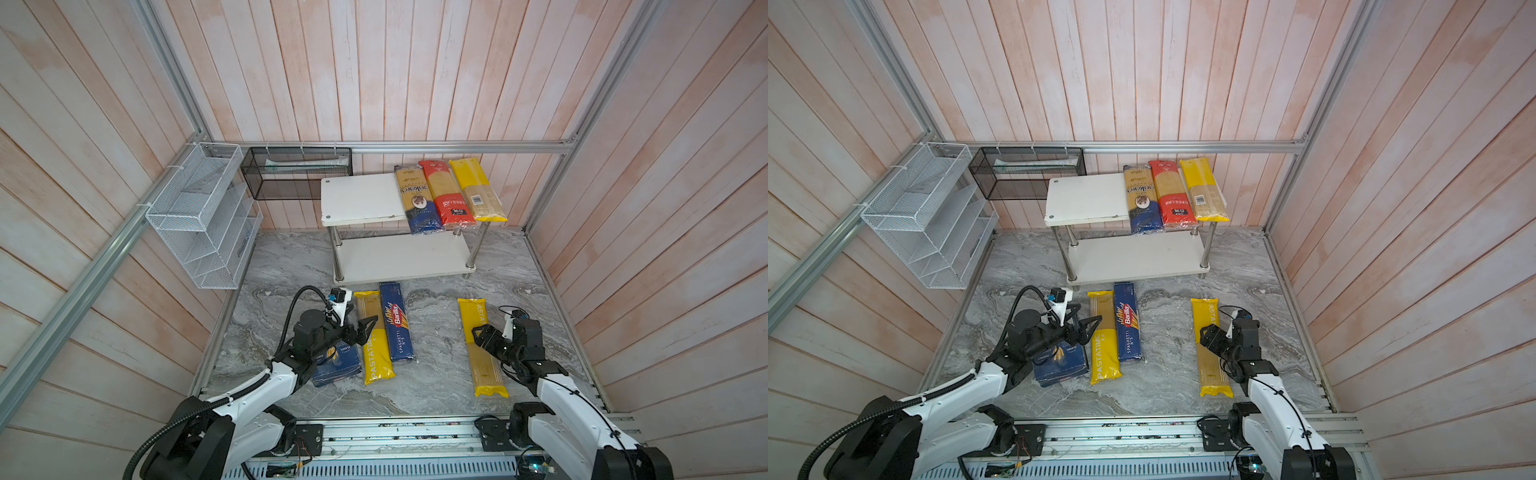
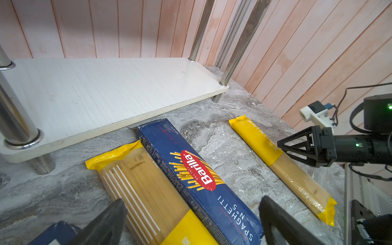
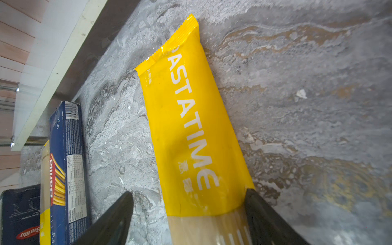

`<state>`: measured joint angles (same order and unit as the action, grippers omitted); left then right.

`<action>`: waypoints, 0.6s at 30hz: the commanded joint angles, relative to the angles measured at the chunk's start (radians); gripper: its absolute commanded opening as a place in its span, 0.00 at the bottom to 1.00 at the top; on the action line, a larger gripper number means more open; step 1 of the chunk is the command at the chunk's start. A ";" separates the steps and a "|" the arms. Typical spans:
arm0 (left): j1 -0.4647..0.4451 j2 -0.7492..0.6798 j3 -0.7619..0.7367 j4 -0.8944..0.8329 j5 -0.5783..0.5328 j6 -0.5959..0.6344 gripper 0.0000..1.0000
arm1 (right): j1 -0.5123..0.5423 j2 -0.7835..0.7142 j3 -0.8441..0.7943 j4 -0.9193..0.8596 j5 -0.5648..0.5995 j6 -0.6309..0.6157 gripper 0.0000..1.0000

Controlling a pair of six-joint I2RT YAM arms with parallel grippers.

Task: Place and organize the pasta boxes and bags onto the shelf
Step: 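Drag the yellow Pastatime bag toward the robot with the right gripper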

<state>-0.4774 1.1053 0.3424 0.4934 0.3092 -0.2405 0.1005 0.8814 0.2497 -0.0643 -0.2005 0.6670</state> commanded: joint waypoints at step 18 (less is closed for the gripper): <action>-0.003 0.000 0.010 0.012 0.000 0.003 1.00 | 0.562 0.267 0.314 -0.392 0.500 0.149 0.98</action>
<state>-0.4774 1.1053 0.3424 0.4934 0.3088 -0.2405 0.6140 1.1149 0.5491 -0.3042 0.1783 0.7906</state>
